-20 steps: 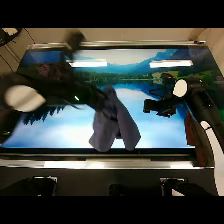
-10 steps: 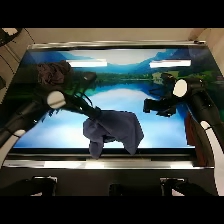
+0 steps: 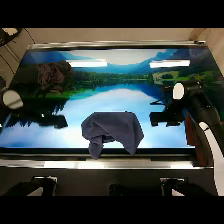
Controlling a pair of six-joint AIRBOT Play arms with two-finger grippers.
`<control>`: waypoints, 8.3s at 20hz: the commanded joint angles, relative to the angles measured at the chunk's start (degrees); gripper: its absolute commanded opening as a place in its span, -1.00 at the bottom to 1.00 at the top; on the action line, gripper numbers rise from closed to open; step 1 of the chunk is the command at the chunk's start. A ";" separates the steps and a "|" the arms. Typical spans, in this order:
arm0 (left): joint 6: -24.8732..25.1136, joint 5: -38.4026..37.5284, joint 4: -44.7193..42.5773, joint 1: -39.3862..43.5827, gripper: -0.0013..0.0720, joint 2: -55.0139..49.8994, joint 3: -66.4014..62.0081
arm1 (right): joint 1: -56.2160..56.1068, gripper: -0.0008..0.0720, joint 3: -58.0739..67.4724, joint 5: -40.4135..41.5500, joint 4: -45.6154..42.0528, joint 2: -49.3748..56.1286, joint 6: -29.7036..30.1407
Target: Fold the shirts.
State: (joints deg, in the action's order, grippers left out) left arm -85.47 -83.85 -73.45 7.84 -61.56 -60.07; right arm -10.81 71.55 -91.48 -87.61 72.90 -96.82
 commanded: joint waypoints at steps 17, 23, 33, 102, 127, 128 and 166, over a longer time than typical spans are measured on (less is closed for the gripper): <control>4.46 34.93 37.53 15.45 0.68 -7.52 31.98 | -0.22 1.00 -25.38 18.91 31.06 0.04 4.11; 4.55 35.47 37.70 15.43 -0.90 -9.07 31.98 | -0.22 1.00 -31.69 25.73 35.26 0.07 4.11; 6.23 35.28 34.47 14.32 -0.91 -1.22 30.62 | -12.15 -0.82 -31.71 38.91 37.31 -0.13 6.54; 11.52 23.76 33.42 -19.28 0.21 -16.17 24.37 | 28.35 0.59 11.56 0.92 15.28 9.22 7.98; 12.24 25.70 32.72 -18.10 -0.91 -12.11 22.34 | 23.71 -0.82 -17.57 28.24 31.67 14.75 10.97; 12.70 24.24 31.67 -18.99 -0.91 -11.41 19.91 | 23.78 -0.82 -15.93 26.16 31.21 13.73 12.59; 7.72 36.94 15.06 -13.79 -0.91 -17.22 -7.74 | 23.69 -0.83 22.01 21.07 16.81 19.23 3.17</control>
State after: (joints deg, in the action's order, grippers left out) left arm -79.44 -57.43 -60.14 -8.43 -70.28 -74.91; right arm 12.95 96.62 -81.73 -77.58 82.56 -93.27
